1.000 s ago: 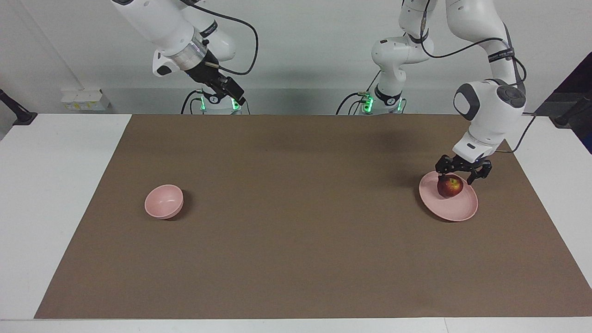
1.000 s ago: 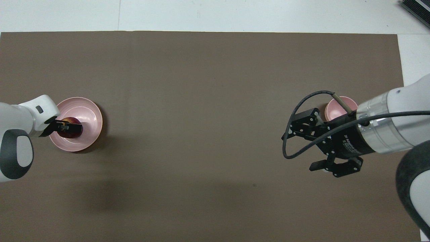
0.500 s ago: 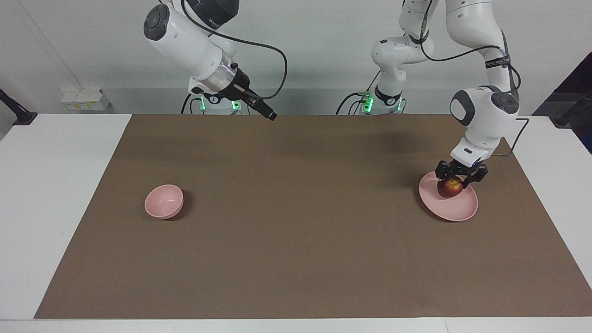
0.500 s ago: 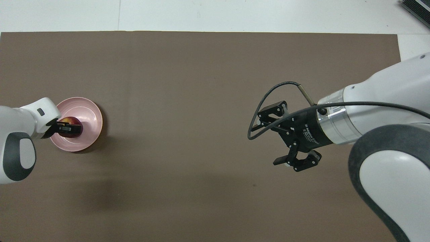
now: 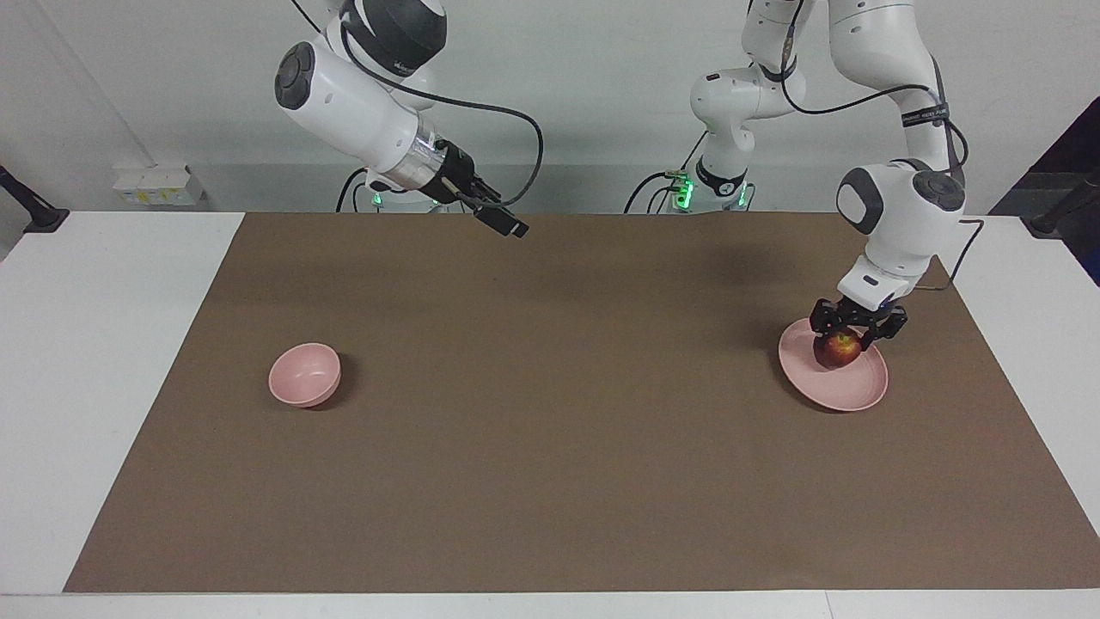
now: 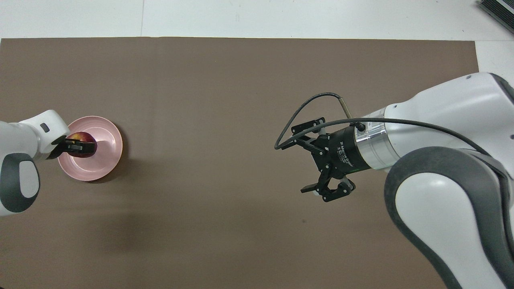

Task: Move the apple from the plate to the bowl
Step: 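Lift the apple with the left gripper toward the open right gripper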

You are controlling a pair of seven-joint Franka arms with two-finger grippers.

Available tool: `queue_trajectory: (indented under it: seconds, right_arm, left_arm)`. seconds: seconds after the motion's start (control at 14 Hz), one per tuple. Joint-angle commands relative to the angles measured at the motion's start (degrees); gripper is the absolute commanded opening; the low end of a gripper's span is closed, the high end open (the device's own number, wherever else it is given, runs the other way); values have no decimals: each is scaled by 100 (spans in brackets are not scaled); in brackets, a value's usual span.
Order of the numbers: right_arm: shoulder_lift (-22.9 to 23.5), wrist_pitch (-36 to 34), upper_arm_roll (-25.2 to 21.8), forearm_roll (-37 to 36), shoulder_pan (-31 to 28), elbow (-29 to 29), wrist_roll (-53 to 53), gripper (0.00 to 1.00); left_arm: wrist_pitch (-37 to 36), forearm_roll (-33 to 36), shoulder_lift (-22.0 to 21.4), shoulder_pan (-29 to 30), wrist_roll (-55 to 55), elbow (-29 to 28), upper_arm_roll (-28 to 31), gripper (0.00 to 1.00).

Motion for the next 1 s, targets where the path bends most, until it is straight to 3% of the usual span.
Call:
queue_trajectory:
  seconds: [0.0, 0.14, 0.5, 0.64, 0.93]
  right_arm:
    - [59, 302, 11, 321, 14, -107, 339, 100]
    - [86, 443, 11, 321, 180, -107, 497, 100]
    - [50, 426, 11, 321, 243, -185, 629, 100]
    - [112, 540, 11, 496, 251, -264, 682, 100]
    - [542, 1742, 11, 690, 585, -344, 1076, 100]
  left_arm:
    - [-488, 4, -91, -167, -9, 356, -26, 0]
    - [-849, -66, -144, -334, -26, 655, -35, 0]
    - [-1220, -1540, -188, -1054, -271, 1026, -26, 0]
    - [-1150, -1745, -179, -1379, -850, 1043, -35, 0]
    - [-1123, -2640, -170, -1898, -1388, 1114, -35, 0]
